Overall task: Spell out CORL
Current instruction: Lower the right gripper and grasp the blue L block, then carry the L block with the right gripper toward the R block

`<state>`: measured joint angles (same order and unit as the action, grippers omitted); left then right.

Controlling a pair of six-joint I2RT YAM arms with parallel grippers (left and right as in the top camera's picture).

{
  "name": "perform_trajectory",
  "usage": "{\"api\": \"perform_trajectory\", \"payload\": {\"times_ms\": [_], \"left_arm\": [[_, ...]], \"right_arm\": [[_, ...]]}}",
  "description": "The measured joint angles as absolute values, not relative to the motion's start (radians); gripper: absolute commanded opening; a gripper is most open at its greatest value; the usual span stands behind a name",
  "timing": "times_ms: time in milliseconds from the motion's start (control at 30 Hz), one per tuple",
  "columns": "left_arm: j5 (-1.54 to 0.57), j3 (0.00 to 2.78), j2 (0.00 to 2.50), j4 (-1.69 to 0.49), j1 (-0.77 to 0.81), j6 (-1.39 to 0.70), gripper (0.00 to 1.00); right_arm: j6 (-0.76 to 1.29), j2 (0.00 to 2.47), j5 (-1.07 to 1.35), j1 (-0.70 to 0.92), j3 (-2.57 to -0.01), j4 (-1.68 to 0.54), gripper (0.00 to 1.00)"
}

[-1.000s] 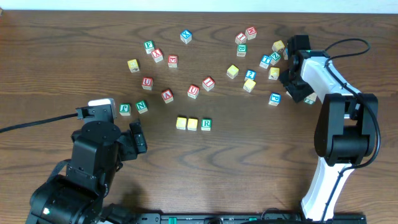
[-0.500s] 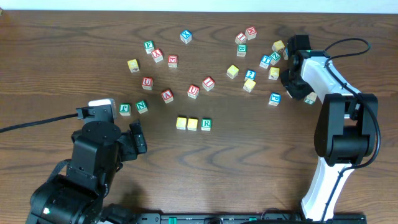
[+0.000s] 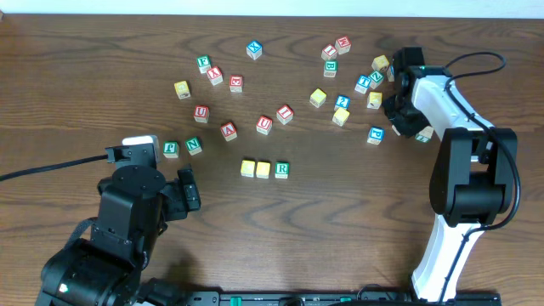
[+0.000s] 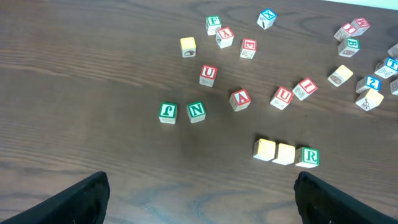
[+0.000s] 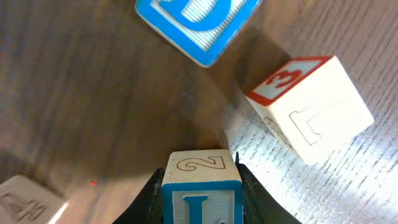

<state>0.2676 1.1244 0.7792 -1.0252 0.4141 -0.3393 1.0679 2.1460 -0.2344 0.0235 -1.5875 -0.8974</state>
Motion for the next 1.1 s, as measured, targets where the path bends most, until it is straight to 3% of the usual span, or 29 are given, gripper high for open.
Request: {"api": "perform_trajectory", "payload": {"times_ms": [500,1100], "left_arm": [[0.268,1.124,0.779,-1.029,0.414,-0.339,0.93],[0.268,1.124,0.78,-1.029,0.414,-0.339,0.93]], "right_arm": [[0.818,2.146,-0.218,0.078,-1.988,-1.189,0.11],[0.648,2.016,-0.208,0.5,-2.108,-1.346,0.04]]}}
